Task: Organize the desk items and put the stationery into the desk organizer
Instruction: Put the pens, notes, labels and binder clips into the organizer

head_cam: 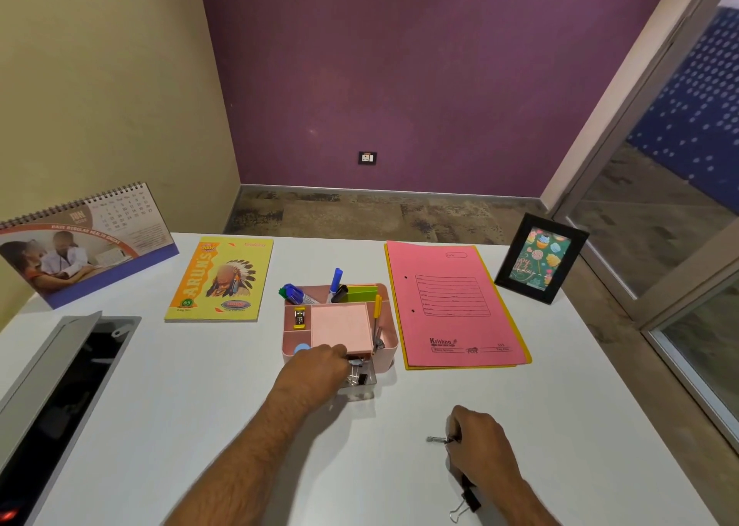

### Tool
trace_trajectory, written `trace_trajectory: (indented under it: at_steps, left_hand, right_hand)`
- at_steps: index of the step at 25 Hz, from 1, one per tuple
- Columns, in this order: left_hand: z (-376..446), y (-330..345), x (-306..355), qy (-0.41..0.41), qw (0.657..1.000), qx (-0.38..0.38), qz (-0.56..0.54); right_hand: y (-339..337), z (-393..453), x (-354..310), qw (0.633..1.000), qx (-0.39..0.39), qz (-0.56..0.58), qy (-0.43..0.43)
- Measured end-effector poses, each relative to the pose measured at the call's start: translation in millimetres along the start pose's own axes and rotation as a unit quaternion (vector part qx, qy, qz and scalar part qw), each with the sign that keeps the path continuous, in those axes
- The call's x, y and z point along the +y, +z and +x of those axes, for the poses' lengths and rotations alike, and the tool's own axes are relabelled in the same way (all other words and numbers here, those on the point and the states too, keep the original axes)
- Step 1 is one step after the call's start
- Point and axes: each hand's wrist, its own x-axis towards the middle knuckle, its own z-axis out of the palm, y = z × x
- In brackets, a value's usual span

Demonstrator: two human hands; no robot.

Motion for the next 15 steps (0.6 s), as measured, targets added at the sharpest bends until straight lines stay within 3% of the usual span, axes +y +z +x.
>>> trace_trajectory:
  at_steps: [5,7,10,15]
  left_hand:
    - [-4.7,-5.6,-0.8,-0.001,0.988,0.08,-0.132]
    - [-7.5,-12.9,3.4,-0.02,0.947,0.138,-0.29]
    - [-6.2,-20.5,12.8,-0.016,0.881,0.128,-0.455]
    - [-2.3,-19.9,20.4,-0.007,0.858,0.155,-0.49]
  right_hand:
    - [1.7,-1.4,-8.1,0.992,0.056,0.11,0.003]
    - [-3.1,-1.9,-22.6,0.97,0.095,0.224,-0.005]
    - [-17.0,-1.7,-54.4,0.924,0.123,0.362,-0.015]
    - [-29.5,1.7,-85.8,0.877,0.094,0.471,-0.018]
